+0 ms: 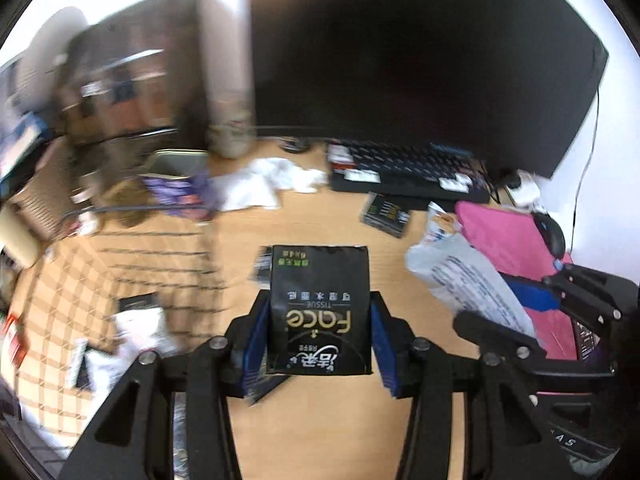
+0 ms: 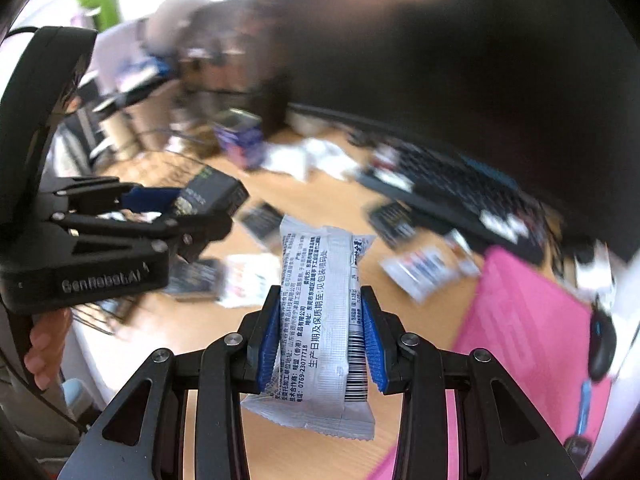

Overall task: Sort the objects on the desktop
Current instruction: 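Carry the snack bag and Face pack over the wire basket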

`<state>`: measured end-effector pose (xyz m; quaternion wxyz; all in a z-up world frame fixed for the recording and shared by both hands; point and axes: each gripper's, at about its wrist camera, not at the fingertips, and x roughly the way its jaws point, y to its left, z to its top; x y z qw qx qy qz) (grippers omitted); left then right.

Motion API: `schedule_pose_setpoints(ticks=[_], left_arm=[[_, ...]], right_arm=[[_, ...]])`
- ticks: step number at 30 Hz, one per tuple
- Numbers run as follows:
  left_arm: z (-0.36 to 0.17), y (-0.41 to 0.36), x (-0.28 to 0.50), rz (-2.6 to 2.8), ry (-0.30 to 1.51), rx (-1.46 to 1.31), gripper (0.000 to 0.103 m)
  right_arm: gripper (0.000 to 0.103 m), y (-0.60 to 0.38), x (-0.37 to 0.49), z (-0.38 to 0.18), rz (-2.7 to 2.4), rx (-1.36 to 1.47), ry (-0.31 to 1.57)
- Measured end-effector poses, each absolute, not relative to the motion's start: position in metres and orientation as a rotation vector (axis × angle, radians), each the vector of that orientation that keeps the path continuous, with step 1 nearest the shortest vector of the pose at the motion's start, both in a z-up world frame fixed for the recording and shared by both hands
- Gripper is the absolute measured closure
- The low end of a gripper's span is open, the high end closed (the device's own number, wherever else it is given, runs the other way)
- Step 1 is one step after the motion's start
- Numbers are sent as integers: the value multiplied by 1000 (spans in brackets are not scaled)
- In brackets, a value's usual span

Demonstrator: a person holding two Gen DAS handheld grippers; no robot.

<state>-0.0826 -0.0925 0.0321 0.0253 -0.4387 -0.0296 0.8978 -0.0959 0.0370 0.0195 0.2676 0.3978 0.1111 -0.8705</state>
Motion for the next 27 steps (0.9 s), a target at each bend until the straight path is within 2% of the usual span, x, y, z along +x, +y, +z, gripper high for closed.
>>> schedule_pose_setpoints(ticks=[8,13,27], left_arm=[[40,-201,-28,2977,-187,-1463,51],[22,-254,-4,3009,-381,-1519,51],[-4,-267,-14,2967,-372,-1584,51]], right_arm=[[66,-106,-73,33,-2104,987,435],[66,-174,-56,35,-2008,945,510],[66,-184,-57,22,-1991,954,511]])
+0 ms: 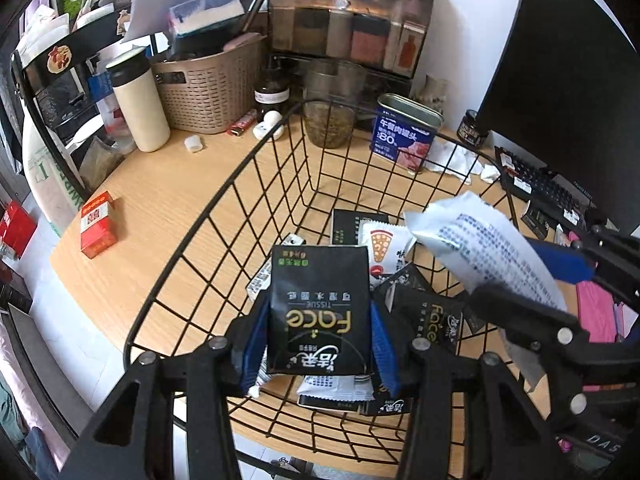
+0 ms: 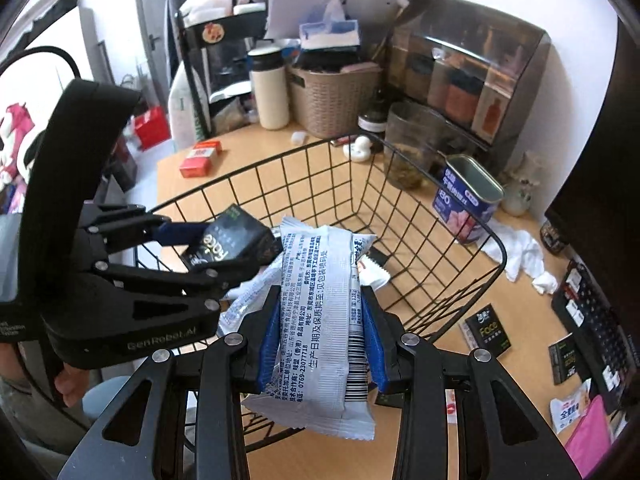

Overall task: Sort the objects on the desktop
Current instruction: 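Carry the snack bag and Face pack over the wire basket, then open both grippers to drop the bag and pack into the basket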

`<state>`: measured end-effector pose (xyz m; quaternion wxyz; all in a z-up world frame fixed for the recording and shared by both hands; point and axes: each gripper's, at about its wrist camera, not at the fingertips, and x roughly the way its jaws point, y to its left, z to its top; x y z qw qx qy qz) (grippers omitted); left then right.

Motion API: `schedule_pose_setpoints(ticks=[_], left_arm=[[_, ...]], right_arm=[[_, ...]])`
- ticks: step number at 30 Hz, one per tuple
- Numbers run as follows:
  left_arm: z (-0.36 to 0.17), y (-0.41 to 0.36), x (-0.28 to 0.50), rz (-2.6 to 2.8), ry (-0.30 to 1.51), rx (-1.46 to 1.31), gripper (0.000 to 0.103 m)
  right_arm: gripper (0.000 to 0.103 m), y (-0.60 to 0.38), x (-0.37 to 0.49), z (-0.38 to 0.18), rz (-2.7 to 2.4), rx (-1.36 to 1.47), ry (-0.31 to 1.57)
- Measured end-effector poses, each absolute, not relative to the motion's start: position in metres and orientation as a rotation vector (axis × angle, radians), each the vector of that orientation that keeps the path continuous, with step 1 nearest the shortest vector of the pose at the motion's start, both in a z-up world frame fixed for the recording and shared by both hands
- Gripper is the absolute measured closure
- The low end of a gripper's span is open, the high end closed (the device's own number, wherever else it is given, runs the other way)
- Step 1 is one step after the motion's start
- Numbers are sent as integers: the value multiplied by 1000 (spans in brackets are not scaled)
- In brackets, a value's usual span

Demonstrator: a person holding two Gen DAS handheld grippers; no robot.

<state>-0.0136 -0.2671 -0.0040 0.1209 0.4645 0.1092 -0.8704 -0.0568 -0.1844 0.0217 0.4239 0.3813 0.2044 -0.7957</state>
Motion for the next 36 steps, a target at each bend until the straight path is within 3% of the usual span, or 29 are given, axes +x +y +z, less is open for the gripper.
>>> schedule_pose_setpoints(ticks=[15,17,19,36], left_arm=[[-4,-268,-11,-2532,317,1357,50],[-5,-266,-12,-2536,298,1367,36],[-3,-264,-11,-2544,293,1353,30],[5,-256,-12,-2550,273,1340,29]], right_arm=[[66,-185,-54,22,-1989,944,523],[65,-185,-52,23,-1998,926,530],[62,-185,-50,23,-2006,907,537],[60,-177,-52,31,-2021,912,509]])
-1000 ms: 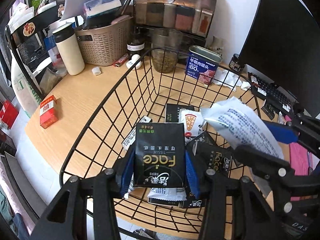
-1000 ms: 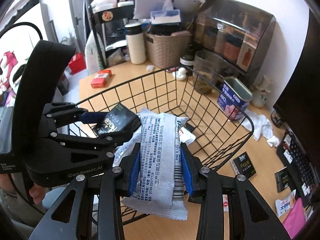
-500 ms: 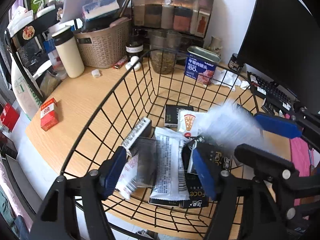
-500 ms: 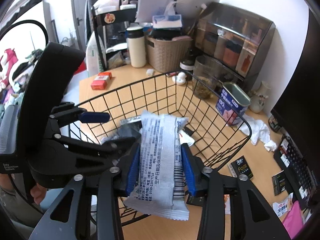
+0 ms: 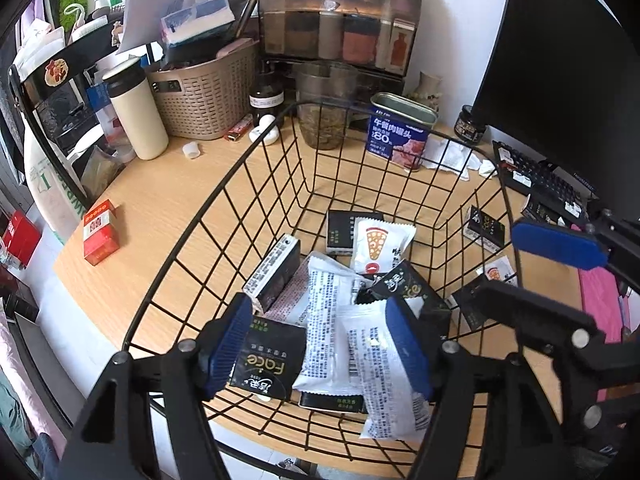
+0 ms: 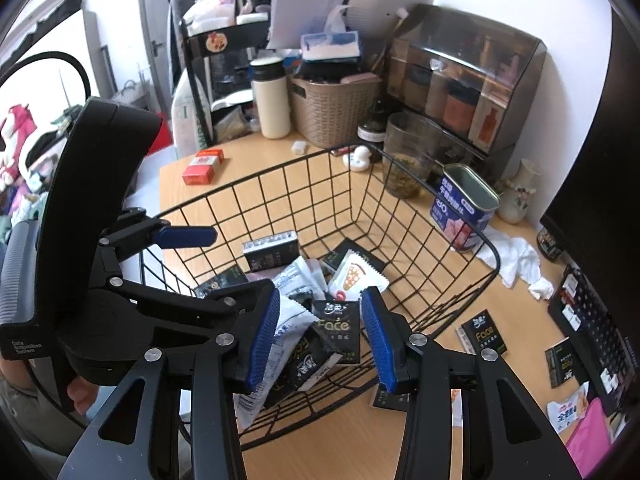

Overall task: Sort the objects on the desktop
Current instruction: 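Open both grippers to drop the bag and pack into the basket, then move both grippers back over the desk toward the remaining items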

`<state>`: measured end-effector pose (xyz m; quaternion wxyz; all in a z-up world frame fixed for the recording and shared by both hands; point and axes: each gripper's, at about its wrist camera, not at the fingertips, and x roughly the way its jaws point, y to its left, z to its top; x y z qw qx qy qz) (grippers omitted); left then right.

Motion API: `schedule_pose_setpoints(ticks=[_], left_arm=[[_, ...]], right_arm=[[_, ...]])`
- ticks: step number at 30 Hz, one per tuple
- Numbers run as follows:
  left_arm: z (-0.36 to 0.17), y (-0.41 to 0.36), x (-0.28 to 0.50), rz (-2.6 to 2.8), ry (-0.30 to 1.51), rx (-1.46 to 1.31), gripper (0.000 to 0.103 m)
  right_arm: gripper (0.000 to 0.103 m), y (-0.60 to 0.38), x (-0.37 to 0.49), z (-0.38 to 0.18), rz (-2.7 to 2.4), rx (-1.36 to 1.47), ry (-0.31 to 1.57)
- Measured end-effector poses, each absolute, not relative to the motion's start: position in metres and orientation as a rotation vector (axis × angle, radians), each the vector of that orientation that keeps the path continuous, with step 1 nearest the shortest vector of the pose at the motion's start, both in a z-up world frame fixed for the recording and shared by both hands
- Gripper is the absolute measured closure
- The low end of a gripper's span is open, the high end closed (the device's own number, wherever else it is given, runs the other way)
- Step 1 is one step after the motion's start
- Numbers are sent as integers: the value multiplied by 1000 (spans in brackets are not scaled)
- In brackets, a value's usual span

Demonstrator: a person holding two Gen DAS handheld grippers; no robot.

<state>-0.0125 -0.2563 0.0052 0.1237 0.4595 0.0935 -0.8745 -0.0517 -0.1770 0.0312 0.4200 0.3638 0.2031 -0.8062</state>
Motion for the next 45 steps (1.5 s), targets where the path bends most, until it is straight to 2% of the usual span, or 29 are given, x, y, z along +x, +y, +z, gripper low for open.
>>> schedule_pose_setpoints(ticks=[6,12,14,21,26,33,38,41,45], left_arm=[[22,-219,-22,-2627,227,1330,29],[28,-143,-49,-2763,118,1378,28],[23,-114,-63,-2796,69,1414,24],[-19,-42,-124,-2799,-72,1589,24],[-46,-29,-163,-2734,-104,1666,24],[-74,-49,-204,-2630,-41,1705,24],[-76,-45,-217,-2656,25,1714,24],[-75,-35,-223,-2678,-17,1730,24],[-77,-22,-236,-2679,-20,1740,24]], right_arm=[[60,-121,-64,43,-2121,920,483],[60,-32,-94,35,-2283,1029,413],[61,-4,-99,29,-2319,1065,396],[60,75,-129,-9,-2402,1211,323],[60,116,-162,-42,-2429,1327,278],[52,131,-209,-65,-2435,1435,211],[52,131,-245,-77,-2459,1499,136],[51,133,-261,-83,-2475,1531,61],[45,126,-274,-93,-2484,1555,66]])
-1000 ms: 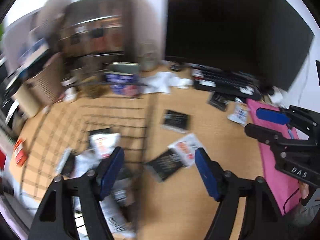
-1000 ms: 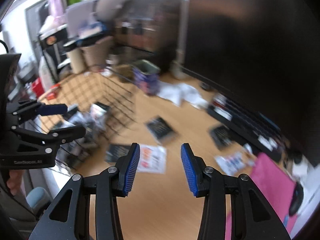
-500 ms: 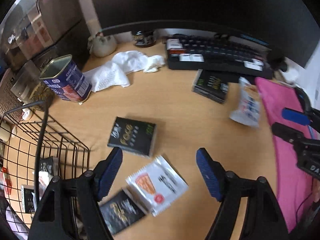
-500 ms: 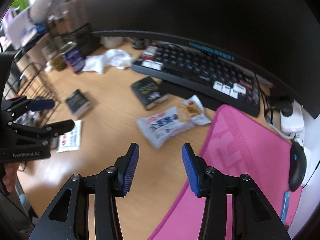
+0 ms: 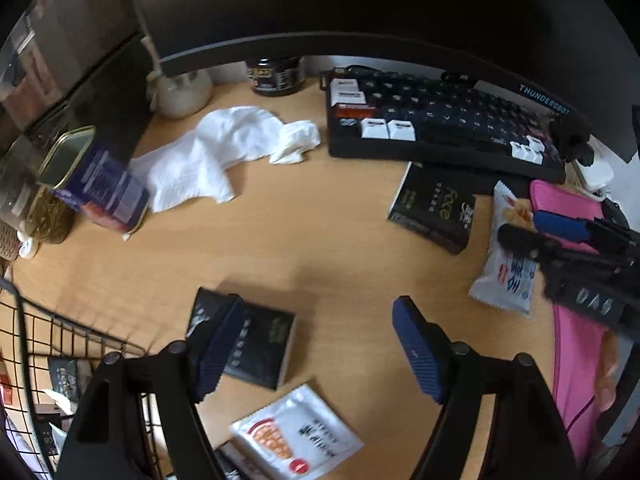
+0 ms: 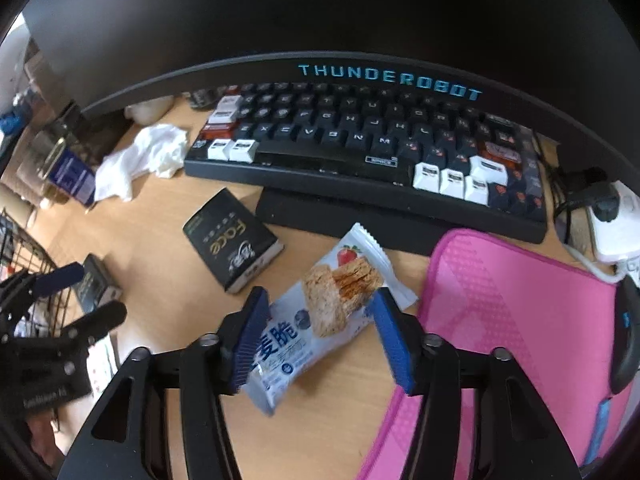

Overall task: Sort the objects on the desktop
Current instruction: 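Grasp the whole-wheat biscuit bag with the right gripper while the left grasps a Face pack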

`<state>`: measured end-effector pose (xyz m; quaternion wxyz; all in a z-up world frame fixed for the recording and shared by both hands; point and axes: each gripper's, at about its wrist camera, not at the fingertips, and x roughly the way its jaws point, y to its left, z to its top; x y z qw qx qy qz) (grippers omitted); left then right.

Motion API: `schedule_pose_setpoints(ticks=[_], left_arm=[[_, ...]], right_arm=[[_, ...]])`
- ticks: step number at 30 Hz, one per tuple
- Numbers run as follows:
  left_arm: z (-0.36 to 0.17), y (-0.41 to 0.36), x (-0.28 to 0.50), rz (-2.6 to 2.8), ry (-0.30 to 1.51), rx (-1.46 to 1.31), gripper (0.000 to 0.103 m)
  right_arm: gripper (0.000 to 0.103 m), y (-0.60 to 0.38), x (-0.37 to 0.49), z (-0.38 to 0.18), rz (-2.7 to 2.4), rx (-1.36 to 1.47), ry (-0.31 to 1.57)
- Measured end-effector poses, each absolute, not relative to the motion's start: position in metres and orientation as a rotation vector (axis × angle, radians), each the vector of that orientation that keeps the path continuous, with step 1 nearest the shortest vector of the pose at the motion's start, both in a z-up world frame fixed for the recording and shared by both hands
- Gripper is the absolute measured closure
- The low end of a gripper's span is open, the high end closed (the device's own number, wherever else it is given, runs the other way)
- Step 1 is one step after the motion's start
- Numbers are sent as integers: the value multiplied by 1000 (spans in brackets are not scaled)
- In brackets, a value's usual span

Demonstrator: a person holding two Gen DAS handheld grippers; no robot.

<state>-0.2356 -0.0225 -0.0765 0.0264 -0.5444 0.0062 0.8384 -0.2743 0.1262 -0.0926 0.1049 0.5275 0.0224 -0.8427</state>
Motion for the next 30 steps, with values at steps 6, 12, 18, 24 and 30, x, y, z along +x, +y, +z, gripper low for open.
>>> schedule_pose_setpoints(ticks=[6,12,18,24,30], left_arm=[[-73,0,-259,2568,17,-1668,24],[-77,26,-285,2610,145,-1643,24],[-83,40,-303,2653,228,-1590,17],[-84,40,-308,2559,151,-1566,17],[-97,50,-310,2503,207,-1579,16]], right_arm=[[44,115,-271,-98,-2501,1543,204],[36,130,-265,-113,-2426,1605,198],[38,145,-258,-112,-2377,1559,165],[38,147,-257,-111,-2366,1548,189],[38,152,-258,-110,-2348,1547,139]])
